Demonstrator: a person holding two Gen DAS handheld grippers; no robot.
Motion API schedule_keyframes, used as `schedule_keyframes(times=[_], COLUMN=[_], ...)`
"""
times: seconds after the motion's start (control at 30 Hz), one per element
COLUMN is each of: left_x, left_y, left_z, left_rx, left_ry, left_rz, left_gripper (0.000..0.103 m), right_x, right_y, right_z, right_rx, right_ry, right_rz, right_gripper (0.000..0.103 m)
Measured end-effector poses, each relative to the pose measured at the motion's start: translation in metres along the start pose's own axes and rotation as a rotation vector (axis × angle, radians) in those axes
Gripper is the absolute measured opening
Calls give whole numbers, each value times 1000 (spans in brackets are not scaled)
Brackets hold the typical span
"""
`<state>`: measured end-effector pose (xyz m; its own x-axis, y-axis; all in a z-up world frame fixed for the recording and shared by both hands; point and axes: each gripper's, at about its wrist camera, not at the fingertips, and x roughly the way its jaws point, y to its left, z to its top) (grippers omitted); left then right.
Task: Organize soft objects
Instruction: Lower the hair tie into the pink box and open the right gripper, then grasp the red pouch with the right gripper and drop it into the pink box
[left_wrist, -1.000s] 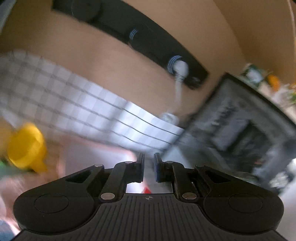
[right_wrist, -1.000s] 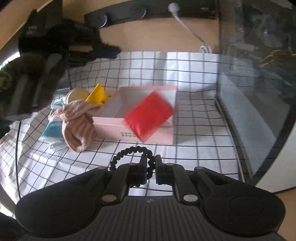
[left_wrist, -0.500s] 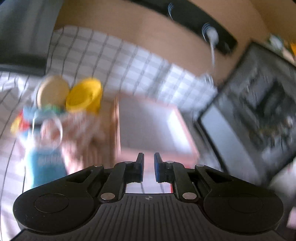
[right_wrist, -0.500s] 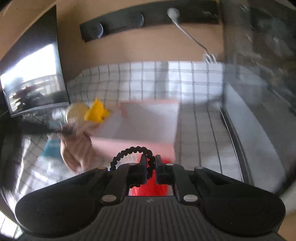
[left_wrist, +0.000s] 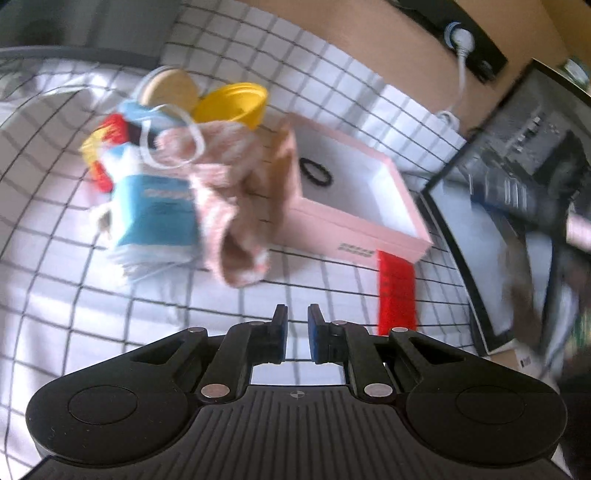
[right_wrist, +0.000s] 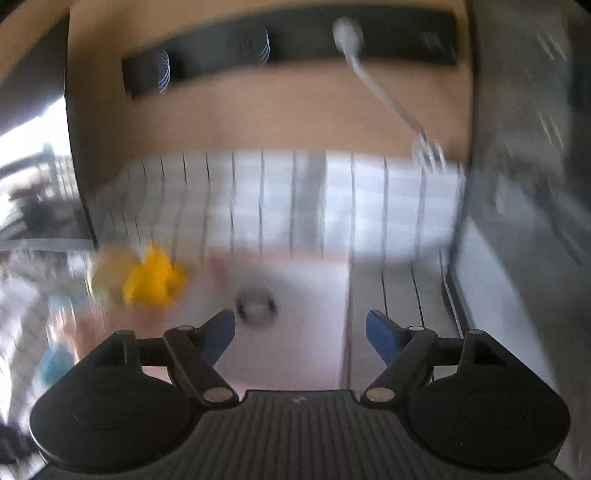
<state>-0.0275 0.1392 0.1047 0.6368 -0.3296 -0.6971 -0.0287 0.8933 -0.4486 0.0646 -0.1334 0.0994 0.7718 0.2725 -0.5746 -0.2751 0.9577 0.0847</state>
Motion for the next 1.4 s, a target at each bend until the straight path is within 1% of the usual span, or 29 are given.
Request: schedule_keyframes(times=[0.07, 0.17, 0.23, 0.33, 0.4, 0.43, 0.5, 0.57, 0.6, 0.67, 0.73, 0.77, 0.8, 0.83, 0.87, 0.9, 0.97, 1.0, 1.07, 1.13, 1.17, 1.23, 1.27, 1.3, 1.37, 1.4], left_x=[-1, 1, 2, 3, 2, 2, 0, -4, -6, -8, -8, -9, -9, -10, -10, -11, -10, -10, -10, -10, -10, -9, -9, -9, -8, -8], left_y=[6, 8, 6, 4, 5, 6, 7, 8, 8, 12, 15, 16, 18, 19, 20, 22, 24, 25, 27, 29, 30, 31, 32, 32, 31, 29], left_z=[-1, -2, -2, -4, -5, -6, -8, -9, -9, -10, -11, -11, -12, -13, -13, -14, -15, -15, -17, -19, -20, -21, -21, -22, -22, -23], left_rx=[-17, -26, -22, -7, -4, -2, 6, 16, 16, 1, -18, -27, -35, -42, -53, -61, -73, -76, -79, -83, -83, -85, -87, -88, -80, -75], left_ry=[2, 16, 26, 38, 51, 60, 69, 66, 60, 52, 47, 42, 36, 32, 26, 25, 33, 38, 50, 64, 68, 75, 80, 83, 91, 93], left_rz=[11, 12, 7, 6, 14, 22, 32, 36, 35, 27, 19, 17, 15, 14, 13, 15, 26, 35, 49, 60, 64, 70, 73, 76, 77, 76], left_gripper=[12, 12, 12, 12, 12, 12, 12, 12, 12, 12, 12, 12, 12, 12, 12, 12, 12, 12, 12, 12, 12, 12, 12, 12, 12, 12], right_x=[4, 16, 23, 40, 51, 54, 49, 32, 22, 11, 11, 13, 16, 20, 25, 25, 26, 29, 37, 43, 45, 45, 46, 47, 42, 40], right_y=[0, 8, 16, 27, 28, 28, 28, 31, 34, 37, 33, 30, 28, 26, 23, 23, 23, 22, 21, 21, 22, 28, 33, 38, 41, 42], right_z=[-32, -65, -75, -84, -89, -90, -87, -81, -77, -71, -66, -65, -66, -67, -70, -73, -82, -85, -90, -94, -95, -98, -100, -102, -103, -103], right_rx=[19, 34, 11, -66, -74, -66, -57, -83, -111, -143, -123, -106, -85, -59, -40, -29, -22, -21, -22, -9, -8, -34, -70, -110, -145, -157], right_ry=[74, 138, 141, 154, 172, 186, 195, 202, 189, 177, 175, 179, 188, 205, 206, 190, 158, 151, 168, 195, 200, 186, 184, 177, 167, 171], right_rz=[-21, -32, -34, -41, -38, -21, 12, 57, 73, 73, 86, 87, 83, 77, 66, 48, -4, -13, -23, -5, 11, 17, 4, -11, 30, 37], right_gripper=[79, 79, 79, 79, 77, 73, 31, 15, 12, 12, 12, 15, 35, 51, 78, 82, 82, 82, 82, 82, 83, 84, 82, 72, 57, 54])
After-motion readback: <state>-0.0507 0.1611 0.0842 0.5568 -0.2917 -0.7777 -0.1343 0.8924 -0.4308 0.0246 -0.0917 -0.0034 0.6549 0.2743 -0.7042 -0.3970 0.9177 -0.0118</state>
